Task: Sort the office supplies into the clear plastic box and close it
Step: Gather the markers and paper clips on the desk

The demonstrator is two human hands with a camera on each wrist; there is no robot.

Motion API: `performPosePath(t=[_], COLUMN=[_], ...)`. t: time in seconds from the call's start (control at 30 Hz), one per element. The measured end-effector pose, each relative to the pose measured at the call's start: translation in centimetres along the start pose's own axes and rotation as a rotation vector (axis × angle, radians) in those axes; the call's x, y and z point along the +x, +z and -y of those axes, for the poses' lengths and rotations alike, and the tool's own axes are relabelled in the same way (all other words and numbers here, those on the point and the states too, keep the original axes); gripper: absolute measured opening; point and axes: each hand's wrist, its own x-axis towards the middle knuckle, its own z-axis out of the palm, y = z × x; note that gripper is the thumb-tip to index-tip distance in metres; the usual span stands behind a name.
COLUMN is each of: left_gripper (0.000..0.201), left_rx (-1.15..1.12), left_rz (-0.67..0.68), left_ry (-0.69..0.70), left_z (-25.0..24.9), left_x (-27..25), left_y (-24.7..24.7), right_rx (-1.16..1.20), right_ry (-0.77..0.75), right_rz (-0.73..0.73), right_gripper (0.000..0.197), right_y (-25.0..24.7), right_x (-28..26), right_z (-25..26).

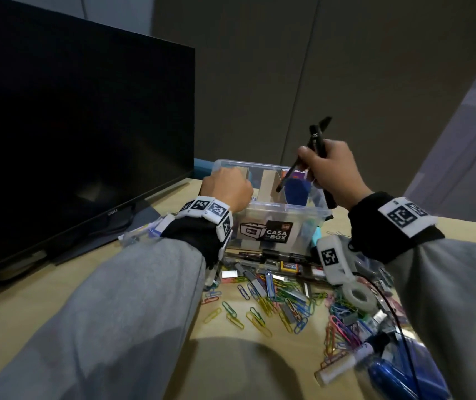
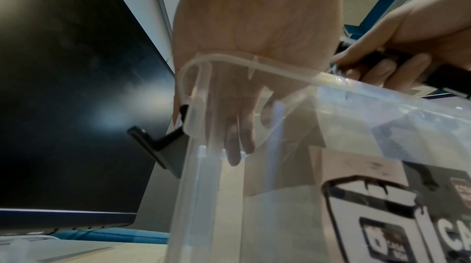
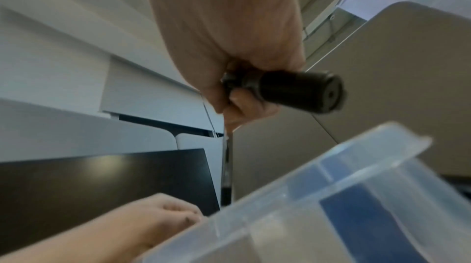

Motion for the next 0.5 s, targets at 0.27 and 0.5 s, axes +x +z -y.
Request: performPosePath(t=[0.27, 0.5], left_gripper=[0.026, 0.026], left_rx=[0.006, -0.006], left_rz=[0.004, 0.011], left_ry=[0.016, 0.013], left_z=[-0.5, -0.6], left_x=[-0.8, -1.1], left_y=[-1.0, -1.1], right_rx=[-0.376, -0.061], right_ry=[0.158, 0.289], right_rz=[0.282, 0.273], right_gripper=[0.029, 0.015], right_y=[3.2, 3.6], right_x=[1.6, 2.5], right_z=[0.2, 0.8])
